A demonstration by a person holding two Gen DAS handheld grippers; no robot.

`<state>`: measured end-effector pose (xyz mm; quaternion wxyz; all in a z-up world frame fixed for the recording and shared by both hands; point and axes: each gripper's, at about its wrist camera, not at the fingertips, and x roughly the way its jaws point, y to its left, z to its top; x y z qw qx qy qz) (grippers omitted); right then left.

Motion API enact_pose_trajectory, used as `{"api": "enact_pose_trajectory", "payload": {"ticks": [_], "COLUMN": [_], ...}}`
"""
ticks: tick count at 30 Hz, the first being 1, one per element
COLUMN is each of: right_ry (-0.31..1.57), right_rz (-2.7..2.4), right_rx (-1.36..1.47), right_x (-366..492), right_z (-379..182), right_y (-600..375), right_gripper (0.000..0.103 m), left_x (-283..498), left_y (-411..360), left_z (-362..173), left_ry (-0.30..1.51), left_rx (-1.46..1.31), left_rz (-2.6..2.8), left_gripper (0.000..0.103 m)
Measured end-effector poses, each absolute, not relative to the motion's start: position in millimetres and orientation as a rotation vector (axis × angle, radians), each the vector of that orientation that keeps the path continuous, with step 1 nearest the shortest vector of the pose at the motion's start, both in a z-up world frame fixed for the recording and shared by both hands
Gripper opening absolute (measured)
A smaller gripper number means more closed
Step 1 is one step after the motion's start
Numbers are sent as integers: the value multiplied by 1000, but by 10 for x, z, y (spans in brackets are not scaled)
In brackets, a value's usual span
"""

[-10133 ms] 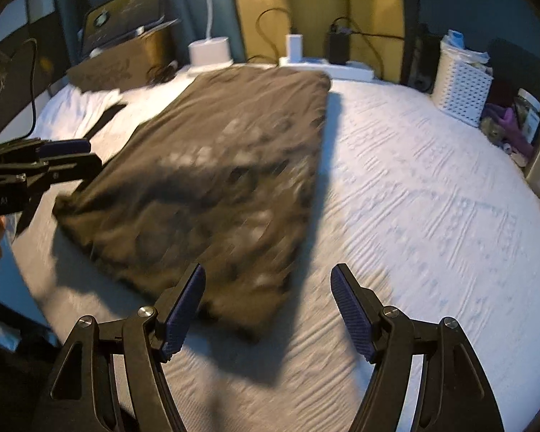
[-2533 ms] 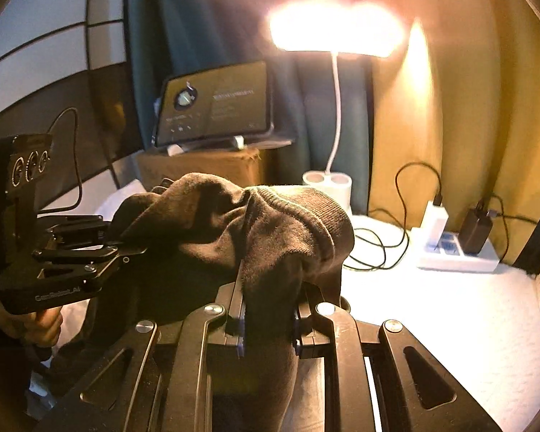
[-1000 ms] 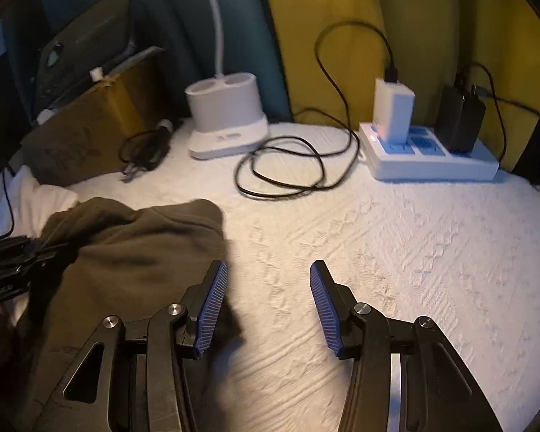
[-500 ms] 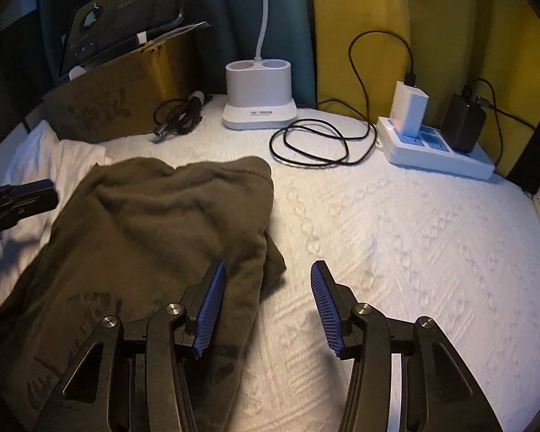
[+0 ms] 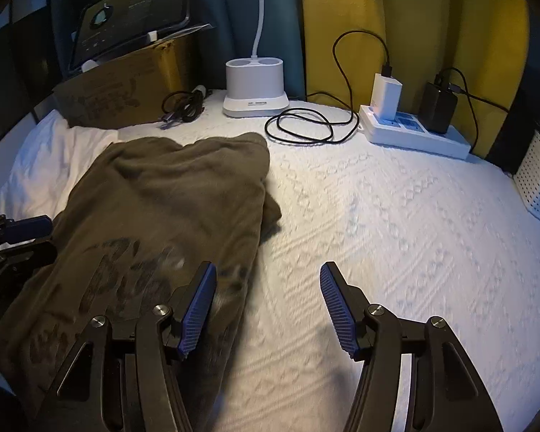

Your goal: Fold small clothes

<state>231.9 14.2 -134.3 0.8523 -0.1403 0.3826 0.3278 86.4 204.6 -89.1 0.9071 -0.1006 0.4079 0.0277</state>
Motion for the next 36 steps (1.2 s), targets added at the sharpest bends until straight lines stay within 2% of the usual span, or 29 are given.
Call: {"api": "enact_pose_trajectory", "payload": {"ticks": [15,19,21,36], "right_ry": [807,825,831,813], "right_rz": [738,740,737,675], "right_rx": [-291,-301,-304,-272], "right_x": [1759,1647,1612,1466], "right_z": [-1380,-1493,-1542,-1532], "right_y": [-122,-171,-200,-703], "right_gripper": [63,64,65,69], "left_x": [563,491,457,242], "left_y": [1595,1597,1594,1328], "left_z": [-1082,-1190,-1206,-946], "left_ry": [909,907,900,834], "left_rx": [-165,-144,-133,-115], "left_rz": [23,66,83,96], "left_gripper": [48,57,58,59]}}
